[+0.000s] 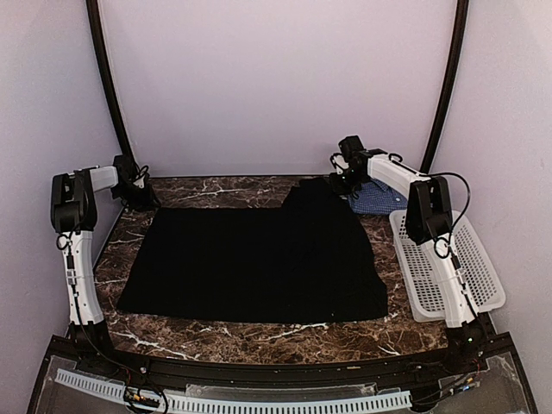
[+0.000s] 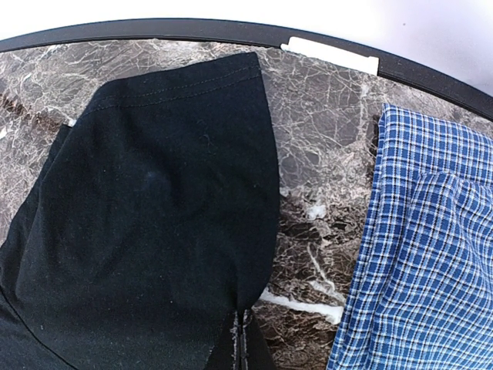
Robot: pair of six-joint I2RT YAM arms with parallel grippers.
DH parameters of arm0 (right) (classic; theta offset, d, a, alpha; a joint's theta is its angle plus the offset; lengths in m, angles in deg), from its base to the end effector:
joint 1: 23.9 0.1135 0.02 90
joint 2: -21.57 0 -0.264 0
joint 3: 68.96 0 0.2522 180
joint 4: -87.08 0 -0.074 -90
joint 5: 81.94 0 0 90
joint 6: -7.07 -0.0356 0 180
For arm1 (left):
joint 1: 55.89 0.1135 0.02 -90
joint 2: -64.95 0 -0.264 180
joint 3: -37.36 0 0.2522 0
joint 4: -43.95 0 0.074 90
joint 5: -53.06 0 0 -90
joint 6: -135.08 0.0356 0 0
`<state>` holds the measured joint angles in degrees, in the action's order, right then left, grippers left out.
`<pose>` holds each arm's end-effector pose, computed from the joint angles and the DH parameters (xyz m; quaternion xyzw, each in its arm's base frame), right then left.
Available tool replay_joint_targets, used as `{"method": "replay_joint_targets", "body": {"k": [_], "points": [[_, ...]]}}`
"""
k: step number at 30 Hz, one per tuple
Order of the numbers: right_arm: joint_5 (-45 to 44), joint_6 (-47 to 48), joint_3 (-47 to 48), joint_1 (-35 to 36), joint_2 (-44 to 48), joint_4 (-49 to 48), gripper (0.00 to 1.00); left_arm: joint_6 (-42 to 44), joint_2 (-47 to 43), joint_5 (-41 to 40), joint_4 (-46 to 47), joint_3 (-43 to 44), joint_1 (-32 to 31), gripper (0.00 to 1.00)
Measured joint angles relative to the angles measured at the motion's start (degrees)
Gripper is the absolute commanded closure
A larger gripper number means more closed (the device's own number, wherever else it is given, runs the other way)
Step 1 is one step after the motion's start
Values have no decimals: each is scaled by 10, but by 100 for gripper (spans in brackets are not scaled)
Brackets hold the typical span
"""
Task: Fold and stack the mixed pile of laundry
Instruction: Pick up the 1/3-folded T-shirt from the center of the board.
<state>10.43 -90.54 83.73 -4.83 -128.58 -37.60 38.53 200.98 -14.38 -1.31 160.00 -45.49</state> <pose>0.5356 0.1867 0.1688 -0.1012 0.9421 0.0927 0.3059 0.5050 0.0788 0.1471 -0.0869 0.9417 -0.1793 0.2711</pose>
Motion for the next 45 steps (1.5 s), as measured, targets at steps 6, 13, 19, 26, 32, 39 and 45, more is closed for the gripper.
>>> {"method": "replay_joint_targets", "body": {"k": [6, 13, 19, 26, 32, 39, 45], "points": [[0, 0, 0, 0, 0, 0, 100, 14, -4, -21, 1, -6, -7, 76], [0, 0, 0, 0, 0, 0, 100, 29, -7, -65, -5, -3, -24, 77], [0, 0, 0, 0, 0, 0, 100, 47, -7, -107, -14, 2, -37, 78], [2, 0, 0, 0, 0, 0, 100, 66, -7, -141, -19, 5, -49, 78], [3, 0, 0, 0, 0, 0, 100, 75, -7, -159, -19, 5, -54, 78], [4, 0, 0, 0, 0, 0, 100, 59, -7, -89, -24, 6, -29, 78], [4, 0, 0, 0, 0, 0, 100, 49, -7, -14, -42, 3, -12, 79]]}}
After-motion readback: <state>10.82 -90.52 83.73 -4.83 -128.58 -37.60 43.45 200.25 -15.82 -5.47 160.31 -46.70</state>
